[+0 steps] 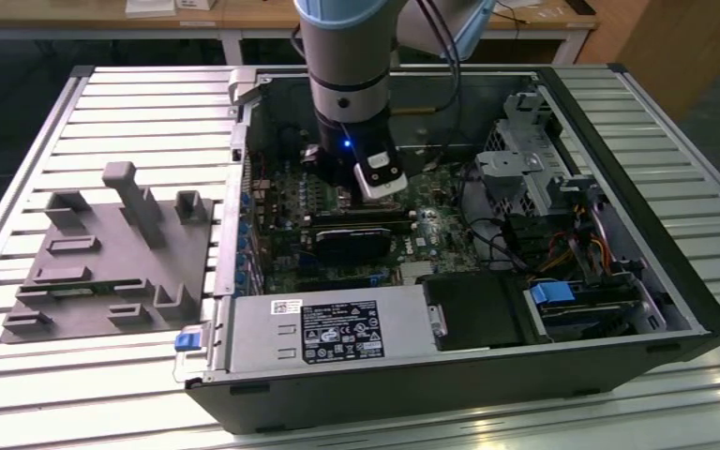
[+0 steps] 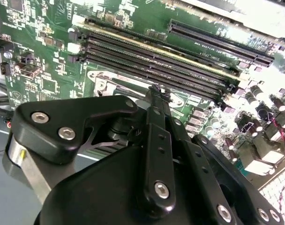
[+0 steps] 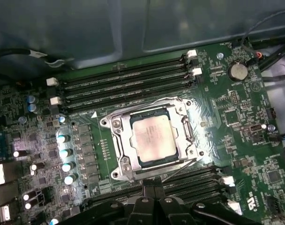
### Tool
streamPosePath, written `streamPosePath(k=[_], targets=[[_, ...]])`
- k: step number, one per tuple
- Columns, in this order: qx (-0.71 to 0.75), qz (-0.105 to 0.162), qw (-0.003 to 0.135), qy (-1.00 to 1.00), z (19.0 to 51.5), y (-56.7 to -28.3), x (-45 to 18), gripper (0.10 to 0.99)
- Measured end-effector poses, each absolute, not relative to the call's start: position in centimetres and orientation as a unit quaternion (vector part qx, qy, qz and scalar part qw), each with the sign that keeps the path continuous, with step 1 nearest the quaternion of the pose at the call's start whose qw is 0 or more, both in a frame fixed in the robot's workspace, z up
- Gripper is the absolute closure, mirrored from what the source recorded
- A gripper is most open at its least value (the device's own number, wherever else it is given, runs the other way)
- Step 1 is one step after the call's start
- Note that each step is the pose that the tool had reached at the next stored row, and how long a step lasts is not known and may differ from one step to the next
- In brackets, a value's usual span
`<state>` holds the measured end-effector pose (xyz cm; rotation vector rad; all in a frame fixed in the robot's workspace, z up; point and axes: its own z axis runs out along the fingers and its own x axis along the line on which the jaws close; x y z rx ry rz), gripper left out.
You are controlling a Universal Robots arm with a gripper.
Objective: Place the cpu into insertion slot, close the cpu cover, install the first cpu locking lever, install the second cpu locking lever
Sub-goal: 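Install the second cpu locking lever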
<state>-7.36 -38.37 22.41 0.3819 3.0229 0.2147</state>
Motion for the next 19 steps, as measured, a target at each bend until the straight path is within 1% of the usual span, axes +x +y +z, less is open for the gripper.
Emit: streamPosePath(k=[6,12,19], targets=[[0.123,0.083,0.042,0.988,22.2,-39.2,-7.5,0.984],[0.116,0.105,0.038,0.987,21.8,-39.5,-7.7,0.984],[0.109,0.116,0.036,0.987,21.4,-40.2,-8.0,0.984]])
